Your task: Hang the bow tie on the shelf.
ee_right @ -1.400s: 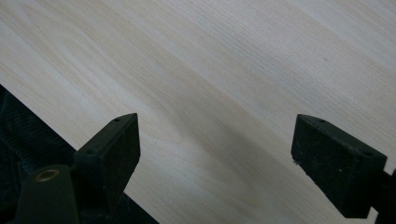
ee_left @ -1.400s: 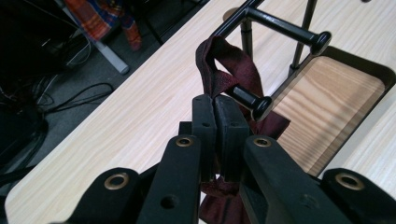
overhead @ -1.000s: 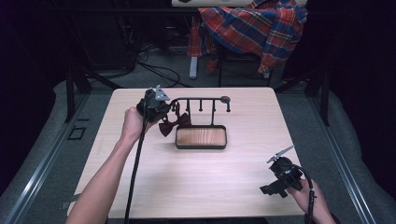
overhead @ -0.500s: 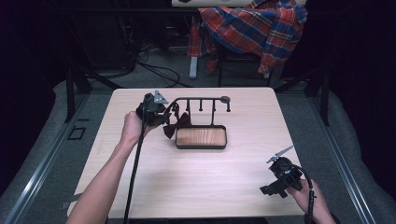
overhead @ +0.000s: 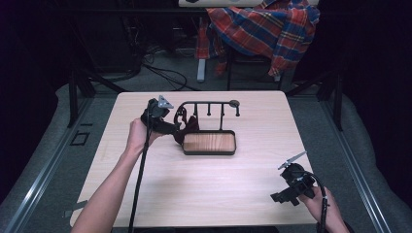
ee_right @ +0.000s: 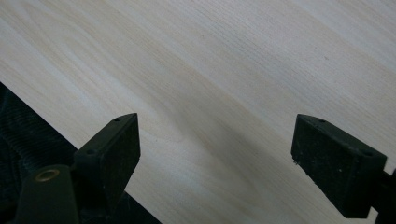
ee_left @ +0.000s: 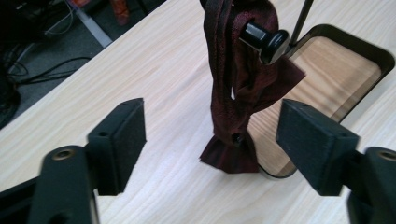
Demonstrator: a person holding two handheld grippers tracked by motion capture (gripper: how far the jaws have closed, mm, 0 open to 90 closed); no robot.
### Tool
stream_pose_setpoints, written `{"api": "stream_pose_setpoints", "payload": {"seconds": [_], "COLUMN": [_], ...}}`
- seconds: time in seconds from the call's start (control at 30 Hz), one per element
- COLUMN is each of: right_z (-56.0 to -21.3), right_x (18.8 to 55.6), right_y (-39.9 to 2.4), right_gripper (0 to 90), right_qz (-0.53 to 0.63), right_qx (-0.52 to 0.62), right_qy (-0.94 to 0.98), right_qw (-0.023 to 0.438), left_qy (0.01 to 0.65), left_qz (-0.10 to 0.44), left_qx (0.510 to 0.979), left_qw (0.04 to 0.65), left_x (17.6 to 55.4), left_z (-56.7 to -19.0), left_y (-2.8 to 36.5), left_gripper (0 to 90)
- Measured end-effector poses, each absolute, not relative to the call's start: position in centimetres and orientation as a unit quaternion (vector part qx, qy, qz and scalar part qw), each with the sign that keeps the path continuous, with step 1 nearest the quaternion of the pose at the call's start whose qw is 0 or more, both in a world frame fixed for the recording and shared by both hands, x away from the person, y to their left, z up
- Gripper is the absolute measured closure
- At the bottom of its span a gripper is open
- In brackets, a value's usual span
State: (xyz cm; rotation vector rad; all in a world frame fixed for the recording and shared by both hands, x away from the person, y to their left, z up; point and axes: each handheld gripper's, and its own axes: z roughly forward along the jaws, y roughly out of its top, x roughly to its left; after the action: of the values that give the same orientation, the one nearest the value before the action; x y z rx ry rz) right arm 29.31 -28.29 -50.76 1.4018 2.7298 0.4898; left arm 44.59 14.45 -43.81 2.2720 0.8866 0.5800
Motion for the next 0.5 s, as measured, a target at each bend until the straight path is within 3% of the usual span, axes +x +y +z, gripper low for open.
{"api": "stream_pose_setpoints", "payload": {"seconds": [0.5], "right_z": [-50.8], "right_x": [29.2], "right_y": [-28.2], "right_gripper": [15.4], "right_qz": [0.161], "right_qx": [0.45], "right_qy": [0.878], "right_qw": [0.023], "left_qy": [0.375], "left_qz": [0.209], "left_qx": [0.839], "left_qw": [0.335], "left_x": [42.0], "left_z": [-42.1], "left_y": [16.2], "left_gripper": [7.3]}}
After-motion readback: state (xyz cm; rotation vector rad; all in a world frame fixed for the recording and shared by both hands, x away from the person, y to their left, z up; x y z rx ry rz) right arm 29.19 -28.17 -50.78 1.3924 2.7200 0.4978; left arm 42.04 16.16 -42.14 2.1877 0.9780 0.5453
